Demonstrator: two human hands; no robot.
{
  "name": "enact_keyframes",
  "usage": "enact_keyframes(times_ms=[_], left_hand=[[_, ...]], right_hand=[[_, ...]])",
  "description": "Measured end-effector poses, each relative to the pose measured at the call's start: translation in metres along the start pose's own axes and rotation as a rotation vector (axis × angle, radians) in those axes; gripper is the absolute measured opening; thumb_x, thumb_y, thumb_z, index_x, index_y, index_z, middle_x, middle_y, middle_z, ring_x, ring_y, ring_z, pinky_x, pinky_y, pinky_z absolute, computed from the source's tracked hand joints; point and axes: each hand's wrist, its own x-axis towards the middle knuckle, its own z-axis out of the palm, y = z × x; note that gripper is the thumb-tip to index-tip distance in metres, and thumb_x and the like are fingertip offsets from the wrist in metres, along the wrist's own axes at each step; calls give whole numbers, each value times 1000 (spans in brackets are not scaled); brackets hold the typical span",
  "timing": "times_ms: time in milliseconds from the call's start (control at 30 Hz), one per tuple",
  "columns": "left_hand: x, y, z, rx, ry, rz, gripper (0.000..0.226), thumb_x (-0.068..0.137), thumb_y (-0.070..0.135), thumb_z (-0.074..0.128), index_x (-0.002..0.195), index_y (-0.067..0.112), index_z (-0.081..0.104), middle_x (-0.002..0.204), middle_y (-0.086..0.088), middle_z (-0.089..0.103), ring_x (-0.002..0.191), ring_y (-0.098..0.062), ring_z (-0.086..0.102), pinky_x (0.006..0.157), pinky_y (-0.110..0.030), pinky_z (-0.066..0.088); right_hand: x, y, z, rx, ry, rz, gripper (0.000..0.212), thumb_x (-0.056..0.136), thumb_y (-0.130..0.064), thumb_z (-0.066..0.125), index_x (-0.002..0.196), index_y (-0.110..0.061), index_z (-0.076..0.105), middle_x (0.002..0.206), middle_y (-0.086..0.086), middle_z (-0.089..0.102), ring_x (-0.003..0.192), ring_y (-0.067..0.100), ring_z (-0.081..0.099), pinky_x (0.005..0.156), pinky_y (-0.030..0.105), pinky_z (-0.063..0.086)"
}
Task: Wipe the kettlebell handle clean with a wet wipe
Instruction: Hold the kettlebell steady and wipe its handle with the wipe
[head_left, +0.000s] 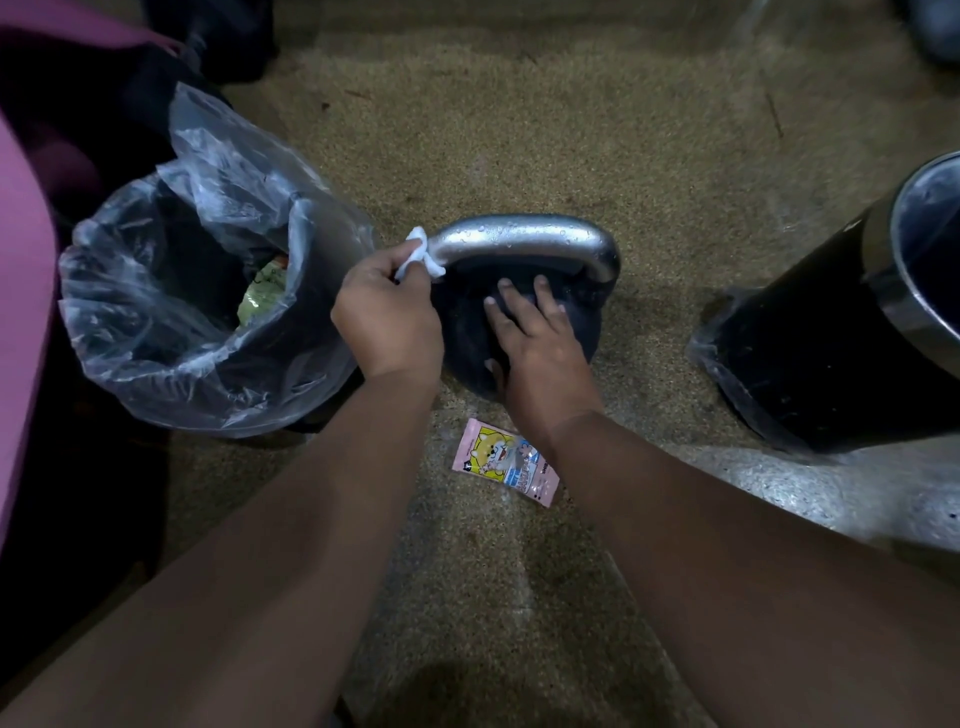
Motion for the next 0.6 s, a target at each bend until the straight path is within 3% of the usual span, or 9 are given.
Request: enact_keyframes(times_ms=[133,400,533,600], left_hand=[[-7,-5,-3,61,-4,11,21,90,17,64,107,22,76,101,9,74,95,-4,67,86,-16,51],[-9,-6,-3,42,3,16,19,91,19,64,106,22,76,99,11,73,93,-4,67,87,-21,53],[-4,-2,3,9,25,30,18,90,17,65,103,23,76,101,10,73,94,-1,66,83,-8,48],[-3,-5,3,6,37,-3,18,90,17,65,104,22,76,101,10,73,95,-2,66,87,-12,50]], right_hand=[[-1,0,-1,3,9,-2,61,88,-21,64,145,-13,42,155,6,31,145,36,16,116,48,24],[-1,0,1,18,9,3,61,88,-20,64,145,-12,42,155,6,30,146,37,15,115,49,24],[0,-1,0,1,-4,-1,61,90,-23,62,146,-12,40,156,5,29,146,36,13,116,49,24],[-1,0,0,4,-5,-2,61,90,-23,61,146,-13,40,156,5,29,146,36,13,116,48,24]])
